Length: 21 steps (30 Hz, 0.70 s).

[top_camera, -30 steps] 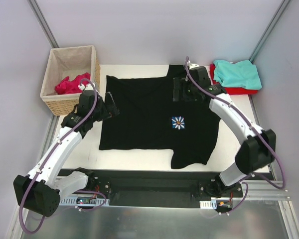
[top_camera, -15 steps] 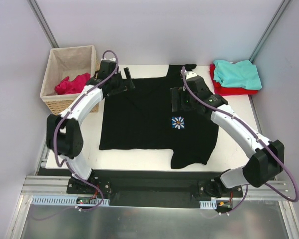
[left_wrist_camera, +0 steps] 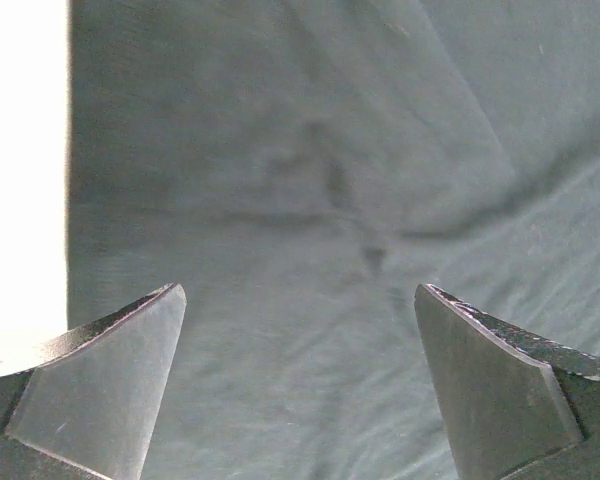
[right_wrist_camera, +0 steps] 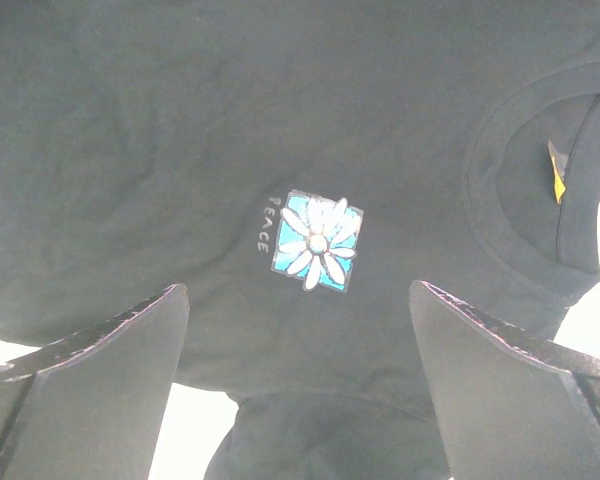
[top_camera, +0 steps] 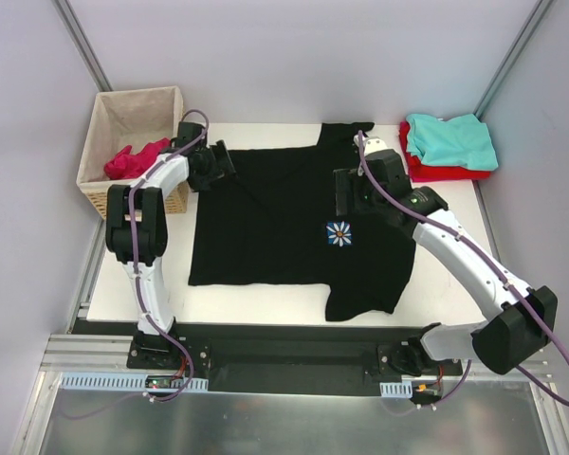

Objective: Fold and stack the t-shirts

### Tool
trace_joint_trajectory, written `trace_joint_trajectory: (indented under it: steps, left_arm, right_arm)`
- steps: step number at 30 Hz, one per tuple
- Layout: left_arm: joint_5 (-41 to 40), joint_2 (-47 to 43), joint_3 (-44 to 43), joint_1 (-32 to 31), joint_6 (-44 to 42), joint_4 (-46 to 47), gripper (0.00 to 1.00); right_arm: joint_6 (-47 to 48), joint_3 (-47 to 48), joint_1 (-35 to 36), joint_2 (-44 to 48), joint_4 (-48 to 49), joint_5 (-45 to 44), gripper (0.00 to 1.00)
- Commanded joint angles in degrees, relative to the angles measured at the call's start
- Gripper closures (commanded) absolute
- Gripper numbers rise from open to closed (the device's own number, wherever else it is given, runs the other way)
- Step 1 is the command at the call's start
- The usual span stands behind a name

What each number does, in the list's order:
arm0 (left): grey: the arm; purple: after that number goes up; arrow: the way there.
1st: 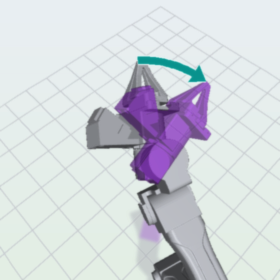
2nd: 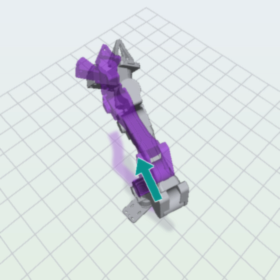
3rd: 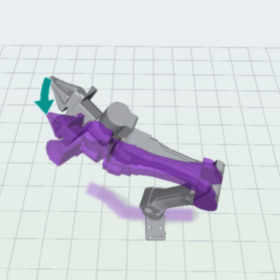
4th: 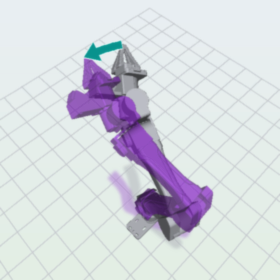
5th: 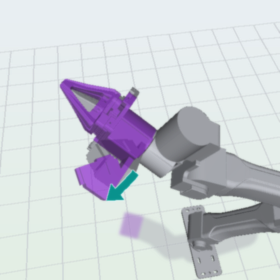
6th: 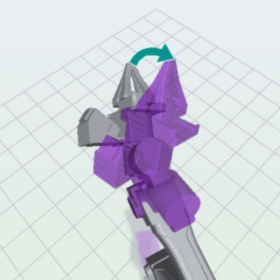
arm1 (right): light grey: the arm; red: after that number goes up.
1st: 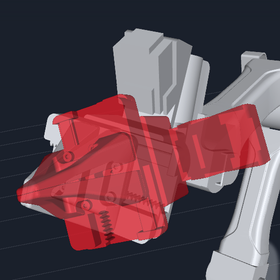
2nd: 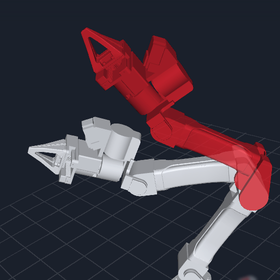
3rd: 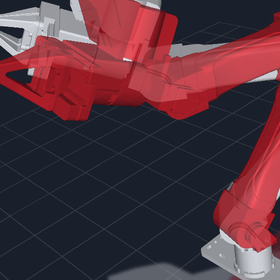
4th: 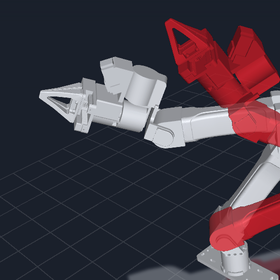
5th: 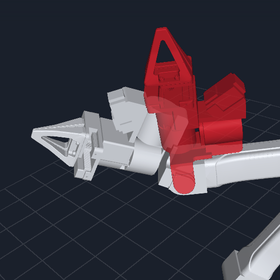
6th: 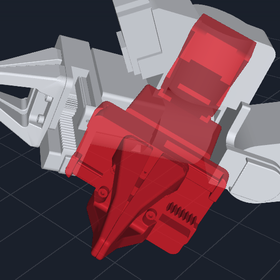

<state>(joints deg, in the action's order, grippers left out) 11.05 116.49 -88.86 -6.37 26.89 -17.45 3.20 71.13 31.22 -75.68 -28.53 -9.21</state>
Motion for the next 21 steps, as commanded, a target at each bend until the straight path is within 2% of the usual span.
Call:
trace_joint_trajectory:
  steps: [1,15,21]
  left_arm:
    - [3.19,-1.35,0.26,3.98,-0.09,0.40,0.01]
    - [6.79,-3.98,2.20,16.99,-2.11,-0.65,0.01]
    - [6.88,-6.44,3.17,19.99,-1.76,-1.62,0.01]
  right_arm:
    - [0.05,-1.00,-0.11,1.33,1.02,0.07,0.04]
    - [-0.83,-1.17,0.94,0.44,1.55,0.69,0.04]
    - [-0.83,-1.08,1.30,0.80,1.38,0.60,0.04]
